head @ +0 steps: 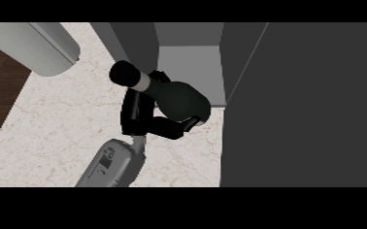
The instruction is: Pick up the wine, place it into the cabinet and close the cabinet
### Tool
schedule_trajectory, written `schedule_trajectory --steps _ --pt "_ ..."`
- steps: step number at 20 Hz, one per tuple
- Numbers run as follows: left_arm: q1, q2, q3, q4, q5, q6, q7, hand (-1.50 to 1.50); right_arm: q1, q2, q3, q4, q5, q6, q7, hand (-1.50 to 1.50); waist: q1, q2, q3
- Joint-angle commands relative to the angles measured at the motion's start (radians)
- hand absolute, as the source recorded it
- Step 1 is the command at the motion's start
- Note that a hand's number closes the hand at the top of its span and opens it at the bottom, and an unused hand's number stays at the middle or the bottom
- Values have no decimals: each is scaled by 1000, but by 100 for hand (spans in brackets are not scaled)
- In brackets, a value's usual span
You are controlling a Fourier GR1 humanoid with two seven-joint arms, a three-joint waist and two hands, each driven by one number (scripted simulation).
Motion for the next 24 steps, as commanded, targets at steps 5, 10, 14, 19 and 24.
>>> schedule_trajectory --steps 5,10,14,19,24 --pt "-101 0 -33 235 94 65 -147 150 -9 1 9 -2 9 -2 9 -150 -1 1 0" --pt "-91 0 -100 271 150 110 -177 150 -11 1 8 -15 -4 -10 33 -150 0 0 0" --pt "-119 0 -171 330 268 186 -245 150 -68 -10 -17 10 -14 -32 50 -150 -3 1 0" --pt "-172 0 -92 527 294 67 -310 150 -35 -25 -29 24 -41 10 27 -150 -7 3 0" --pt "-173 0 -148 536 413 91 -386 150 -95 -28 -35 18 -63 -27 78 -150 -4 2 0"
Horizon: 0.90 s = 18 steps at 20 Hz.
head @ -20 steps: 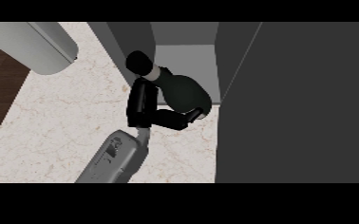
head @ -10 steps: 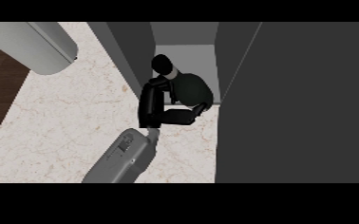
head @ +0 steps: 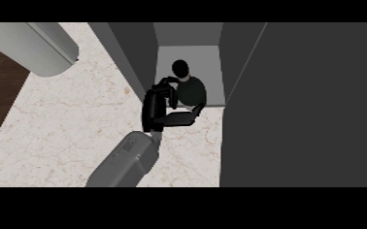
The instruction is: Pick up the wine, place it into the cabinet and close the cabinet
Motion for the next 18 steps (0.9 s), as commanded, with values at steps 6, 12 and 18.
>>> schedule_trajectory --steps 6,12,18 --pt "-86 -1 64 194 166 -163 -107 150 67 23 16 -30 3 22 -37 -150 -5 1 0" --pt "-180 -1 -4 326 251 -175 -143 150 109 35 17 -10 22 50 -91 -150 -15 2 0" --pt "-279 -1 -13 388 316 -184 -136 150 68 45 50 43 56 46 -93 -150 -17 4 0"
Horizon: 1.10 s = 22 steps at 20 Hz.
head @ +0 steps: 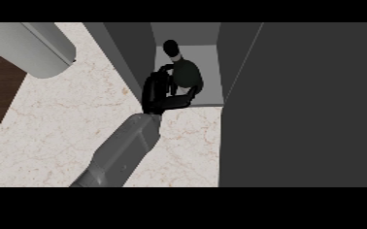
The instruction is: Pick up the wine, place it into the cabinet and close the cabinet
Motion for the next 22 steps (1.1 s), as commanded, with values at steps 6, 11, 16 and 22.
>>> schedule_trajectory --steps 6,11,16,22 --pt "-146 0 -21 103 110 -11 -5 150 -56 -2 2 76 25 7 -32 -150 -10 4 0" --pt "-210 0 18 180 129 -39 8 150 -63 13 28 -10 11 -50 62 -150 -11 4 0" --pt "-185 0 3 236 152 -19 -10 150 -5 -7 14 38 7 35 -35 -150 -27 7 0" --pt "-242 0 28 317 148 -40 33 150 -69 -9 8 40 1 -8 17 -150 -31 12 0"
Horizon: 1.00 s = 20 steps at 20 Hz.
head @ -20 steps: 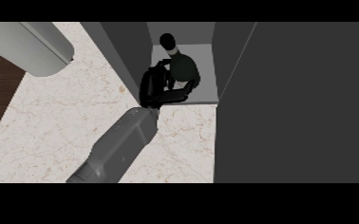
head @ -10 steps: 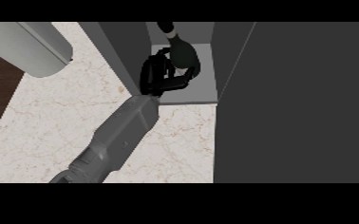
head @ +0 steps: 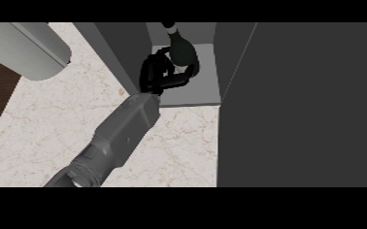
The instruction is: Pick up the wine, place it into the cabinet and close the cabinet
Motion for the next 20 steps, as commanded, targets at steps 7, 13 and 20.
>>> schedule_trajectory --steps 7,13,20 --pt "-33 0 86 107 17 -33 -89 150 -11 -28 -54 -17 -53 -4 27 -150 8 -1 0" --pt "-34 10 93 125 -6 -31 -202 -150 37 -2 -9 11 19 24 -50 -150 6 -1 0" --pt "51 19 64 37 -47 -78 -285 -150 34 32 45 -21 86 -21 -27 -150 34 -11 0"
